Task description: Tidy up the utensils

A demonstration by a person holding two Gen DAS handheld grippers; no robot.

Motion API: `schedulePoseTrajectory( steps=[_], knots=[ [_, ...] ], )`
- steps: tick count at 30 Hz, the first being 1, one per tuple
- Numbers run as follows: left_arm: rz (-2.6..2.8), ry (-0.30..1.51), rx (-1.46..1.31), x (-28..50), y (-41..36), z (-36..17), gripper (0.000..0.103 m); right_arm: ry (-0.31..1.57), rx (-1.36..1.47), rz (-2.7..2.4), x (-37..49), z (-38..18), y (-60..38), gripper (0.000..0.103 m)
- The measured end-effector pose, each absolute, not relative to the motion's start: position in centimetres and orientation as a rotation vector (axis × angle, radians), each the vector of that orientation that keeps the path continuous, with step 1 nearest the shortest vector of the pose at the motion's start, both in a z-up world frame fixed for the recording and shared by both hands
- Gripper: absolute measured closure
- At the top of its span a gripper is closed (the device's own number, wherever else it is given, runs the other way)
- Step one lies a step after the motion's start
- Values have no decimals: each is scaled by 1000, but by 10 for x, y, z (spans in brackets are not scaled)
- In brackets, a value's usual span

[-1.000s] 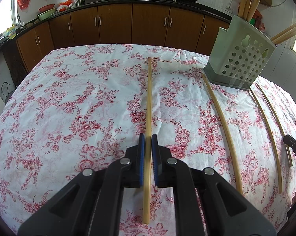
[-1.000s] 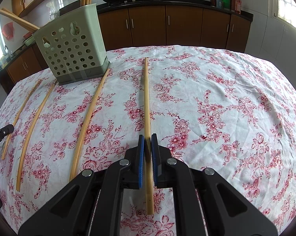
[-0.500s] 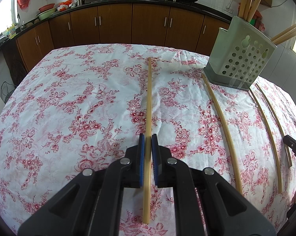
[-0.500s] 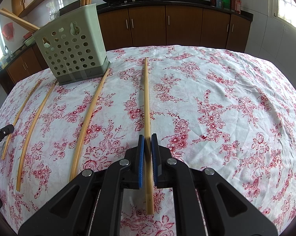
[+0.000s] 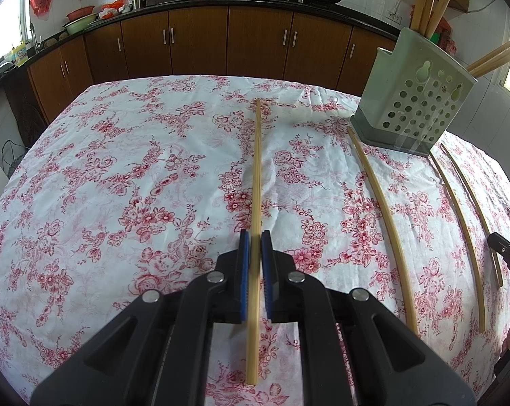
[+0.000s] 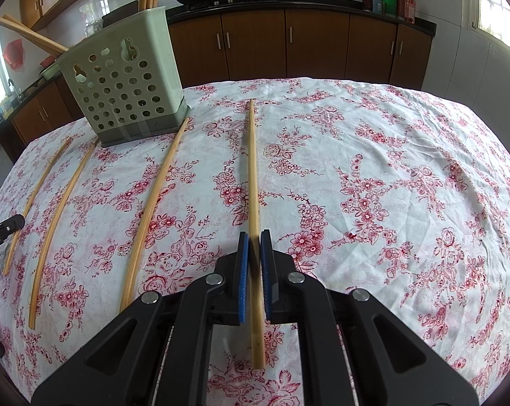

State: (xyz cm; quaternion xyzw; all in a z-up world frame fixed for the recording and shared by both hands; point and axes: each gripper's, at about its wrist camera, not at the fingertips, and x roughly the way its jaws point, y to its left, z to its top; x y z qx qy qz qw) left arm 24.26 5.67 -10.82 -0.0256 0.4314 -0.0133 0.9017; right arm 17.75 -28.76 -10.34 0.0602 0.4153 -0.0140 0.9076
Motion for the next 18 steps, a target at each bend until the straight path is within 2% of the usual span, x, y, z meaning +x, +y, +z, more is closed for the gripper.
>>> schedulePoseTrajectory(
  steps=[12,18],
  knots=[
    [-16,896,34,224,45,-108,91,855,145,-17,173,-103,-289,95],
    [-28,887,69,220,42,-96,95,816,151,-23,168,-88,-296,95]
  ],
)
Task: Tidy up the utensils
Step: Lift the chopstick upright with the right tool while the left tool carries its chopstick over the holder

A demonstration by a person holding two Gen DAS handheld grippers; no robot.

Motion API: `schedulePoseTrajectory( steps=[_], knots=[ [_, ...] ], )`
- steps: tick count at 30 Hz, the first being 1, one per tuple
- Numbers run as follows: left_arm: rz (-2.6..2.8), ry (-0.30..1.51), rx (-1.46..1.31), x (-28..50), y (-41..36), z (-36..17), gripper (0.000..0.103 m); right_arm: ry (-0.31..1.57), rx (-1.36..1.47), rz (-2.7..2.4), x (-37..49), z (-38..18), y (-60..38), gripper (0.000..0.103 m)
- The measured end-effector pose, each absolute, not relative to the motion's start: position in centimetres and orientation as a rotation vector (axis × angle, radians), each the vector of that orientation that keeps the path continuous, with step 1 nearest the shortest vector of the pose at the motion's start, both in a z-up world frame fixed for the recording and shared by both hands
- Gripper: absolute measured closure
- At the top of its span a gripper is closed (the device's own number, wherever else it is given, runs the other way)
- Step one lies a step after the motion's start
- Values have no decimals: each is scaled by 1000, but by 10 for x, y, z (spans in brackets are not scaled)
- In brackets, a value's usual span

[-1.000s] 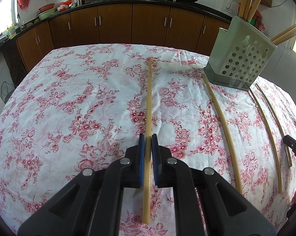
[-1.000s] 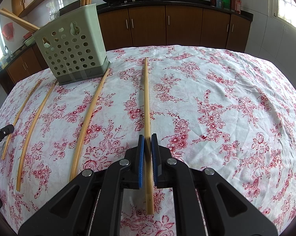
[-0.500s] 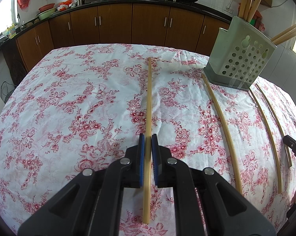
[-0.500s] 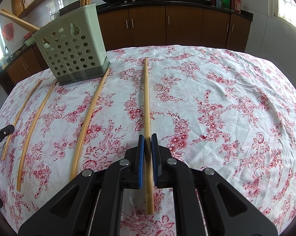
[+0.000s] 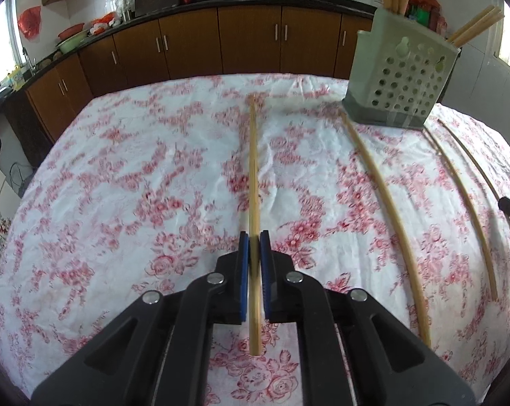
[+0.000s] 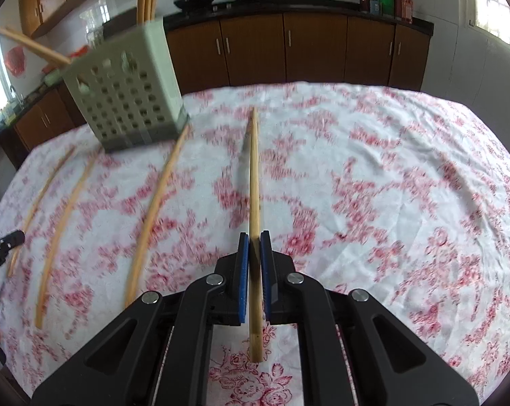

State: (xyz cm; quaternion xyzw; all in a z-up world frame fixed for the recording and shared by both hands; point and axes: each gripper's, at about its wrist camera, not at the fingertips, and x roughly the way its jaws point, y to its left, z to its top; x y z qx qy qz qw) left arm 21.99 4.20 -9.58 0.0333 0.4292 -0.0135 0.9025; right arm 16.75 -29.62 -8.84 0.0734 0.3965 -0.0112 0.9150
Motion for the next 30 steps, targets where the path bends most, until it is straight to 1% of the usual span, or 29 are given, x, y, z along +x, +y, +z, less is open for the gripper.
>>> schedulePoseTrajectory(
  steps=[6,8,11,13,15,16,17,18,19,23,27,30],
  knots=[
    [-50,713,50,206,40,-26,95,639,156,-29,152,-27,-302,95],
    [-58,662,25,205,43,-4,97,587,158,-25,148,-9,-303,95],
    [-67,607,-11,204,46,21,99,533,165,-19,144,10,-304,95],
    [-71,597,1,206,45,28,99,514,167,-12,143,18,-306,95],
    [-81,637,5,209,40,21,98,513,167,-7,142,18,-306,95],
    [-94,655,2,209,40,15,96,516,168,-5,144,16,-306,95],
    [-116,688,5,210,36,4,89,519,168,-4,143,14,-305,95],
    [-130,724,8,210,28,-12,79,524,169,-2,145,12,-304,95],
    [-140,740,4,209,24,-20,76,530,172,0,145,9,-302,95],
    [-165,848,32,214,-4,-70,76,542,181,4,142,6,-305,95],
    [-143,923,66,221,-15,-103,76,542,185,7,140,7,-305,95],
    [-116,907,115,220,-18,-108,85,545,188,6,141,5,-305,95]
  ],
)
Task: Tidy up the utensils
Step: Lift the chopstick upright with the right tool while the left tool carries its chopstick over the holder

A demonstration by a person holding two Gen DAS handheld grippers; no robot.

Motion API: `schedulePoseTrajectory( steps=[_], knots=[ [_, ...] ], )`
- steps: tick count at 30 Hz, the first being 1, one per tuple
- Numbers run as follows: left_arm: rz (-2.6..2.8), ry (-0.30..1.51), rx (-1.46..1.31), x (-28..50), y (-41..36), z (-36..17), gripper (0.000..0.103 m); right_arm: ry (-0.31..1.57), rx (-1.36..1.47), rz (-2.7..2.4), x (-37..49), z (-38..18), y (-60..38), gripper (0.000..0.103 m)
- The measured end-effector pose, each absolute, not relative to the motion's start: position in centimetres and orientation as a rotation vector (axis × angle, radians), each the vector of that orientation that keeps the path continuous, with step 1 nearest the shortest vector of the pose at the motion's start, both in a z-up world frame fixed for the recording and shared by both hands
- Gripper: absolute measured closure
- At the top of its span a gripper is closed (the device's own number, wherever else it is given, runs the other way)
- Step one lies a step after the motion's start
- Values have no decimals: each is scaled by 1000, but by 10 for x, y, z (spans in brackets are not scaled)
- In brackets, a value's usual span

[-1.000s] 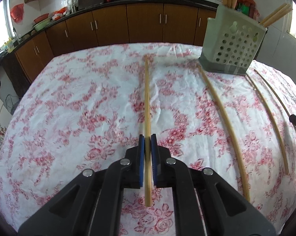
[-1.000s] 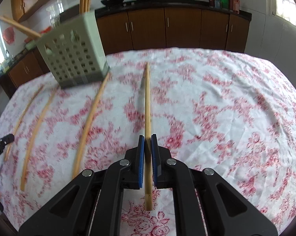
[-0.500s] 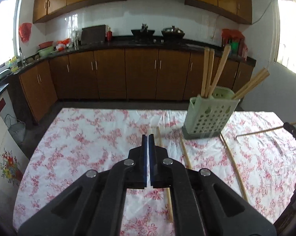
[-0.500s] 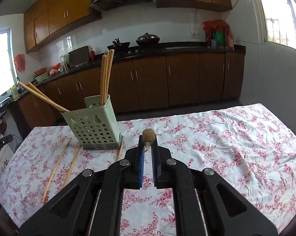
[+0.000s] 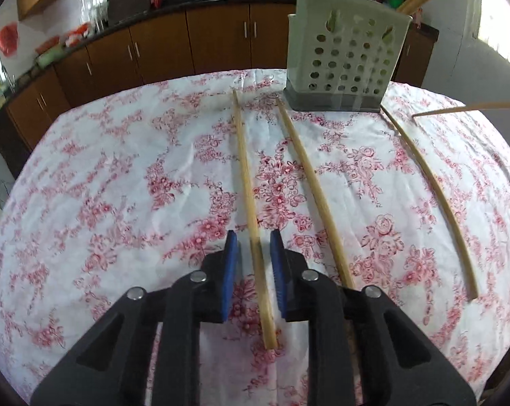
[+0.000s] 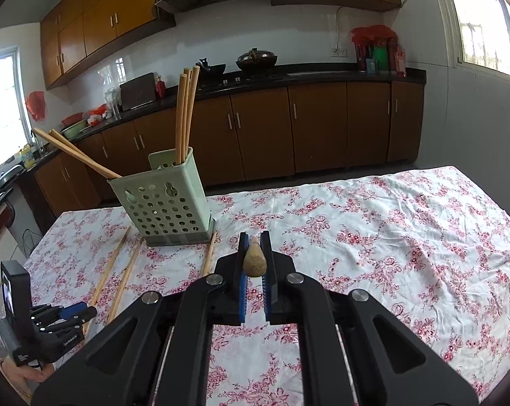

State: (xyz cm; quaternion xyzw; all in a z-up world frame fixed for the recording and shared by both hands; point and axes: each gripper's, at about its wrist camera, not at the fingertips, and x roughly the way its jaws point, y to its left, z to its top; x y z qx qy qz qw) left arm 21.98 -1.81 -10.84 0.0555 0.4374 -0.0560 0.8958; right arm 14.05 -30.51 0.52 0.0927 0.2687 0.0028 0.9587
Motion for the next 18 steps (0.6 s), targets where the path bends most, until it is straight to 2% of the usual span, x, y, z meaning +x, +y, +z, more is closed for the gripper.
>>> schedulePoseTrajectory(
  steps=[1,6,9,18],
  knots=[
    [-119,907,113,219,-18,-107,94,546,189,7,141,5,-305,95],
    [-120,915,106,222,-6,-101,95,542,191,10,140,5,-302,95],
    [-113,856,99,217,6,-81,95,523,187,11,139,11,-302,95],
    [-125,598,-37,202,41,25,95,425,175,31,132,45,-302,95]
  ],
)
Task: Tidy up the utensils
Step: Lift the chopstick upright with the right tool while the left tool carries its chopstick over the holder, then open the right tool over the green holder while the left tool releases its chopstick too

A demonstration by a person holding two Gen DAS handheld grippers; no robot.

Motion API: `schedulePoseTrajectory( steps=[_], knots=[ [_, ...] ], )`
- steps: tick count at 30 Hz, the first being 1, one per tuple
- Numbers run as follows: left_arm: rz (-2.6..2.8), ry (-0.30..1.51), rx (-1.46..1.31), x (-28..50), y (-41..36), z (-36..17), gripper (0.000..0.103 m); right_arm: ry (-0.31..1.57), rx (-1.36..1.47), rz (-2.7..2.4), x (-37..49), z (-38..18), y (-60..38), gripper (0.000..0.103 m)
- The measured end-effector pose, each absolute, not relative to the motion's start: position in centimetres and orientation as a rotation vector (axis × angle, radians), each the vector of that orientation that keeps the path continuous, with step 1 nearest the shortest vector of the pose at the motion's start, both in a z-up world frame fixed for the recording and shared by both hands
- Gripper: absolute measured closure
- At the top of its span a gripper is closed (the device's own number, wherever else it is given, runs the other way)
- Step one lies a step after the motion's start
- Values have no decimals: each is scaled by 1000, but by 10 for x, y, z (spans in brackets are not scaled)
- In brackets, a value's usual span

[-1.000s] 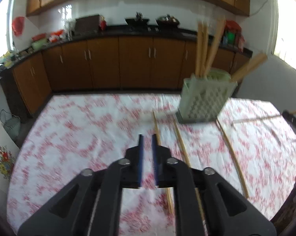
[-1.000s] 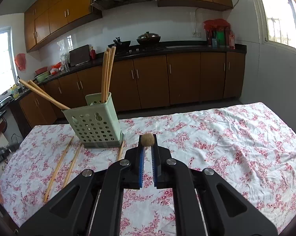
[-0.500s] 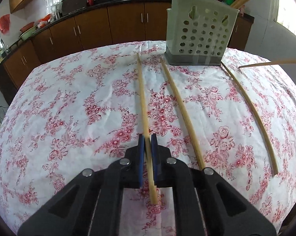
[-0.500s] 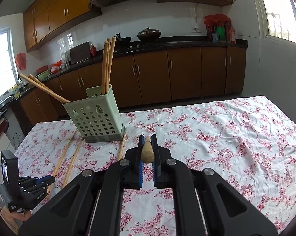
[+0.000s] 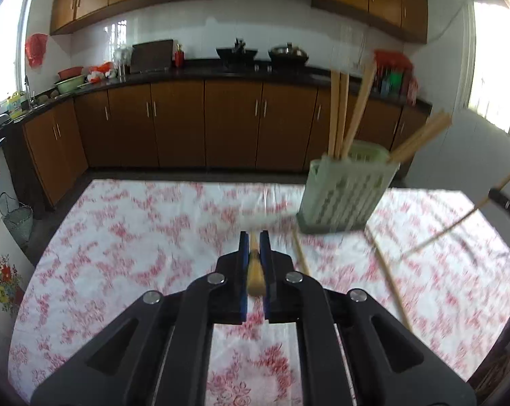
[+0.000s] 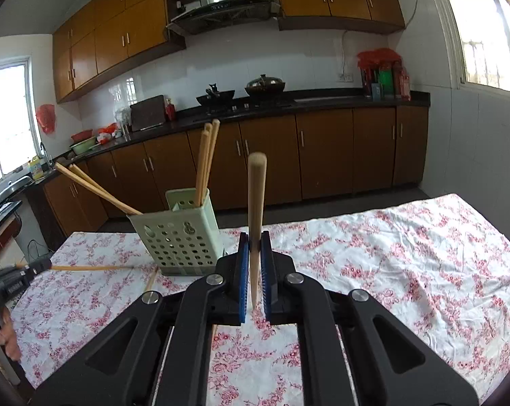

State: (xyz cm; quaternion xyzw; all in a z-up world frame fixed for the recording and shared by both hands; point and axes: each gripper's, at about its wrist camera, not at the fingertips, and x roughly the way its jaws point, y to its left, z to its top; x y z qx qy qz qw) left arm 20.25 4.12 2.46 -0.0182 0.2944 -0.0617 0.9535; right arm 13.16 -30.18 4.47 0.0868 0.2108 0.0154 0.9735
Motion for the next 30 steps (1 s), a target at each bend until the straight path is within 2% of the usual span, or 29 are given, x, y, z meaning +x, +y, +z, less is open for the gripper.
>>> schedulePoseTrajectory(
  steps=[11,18,24,30],
  knots=[
    [-221,492,-61,189,29,87,95,333,187,92,132,81,-293,95],
    [-271,318,-50,184,-10,141,95,152,235,154,135,128,-279,95],
    [-239,170,-88,218,-41,180,95,62,263,161,156,142,-273,95],
    [-201,104,-119,264,-62,181,95,33,265,136,187,137,-272,95]
  ],
)
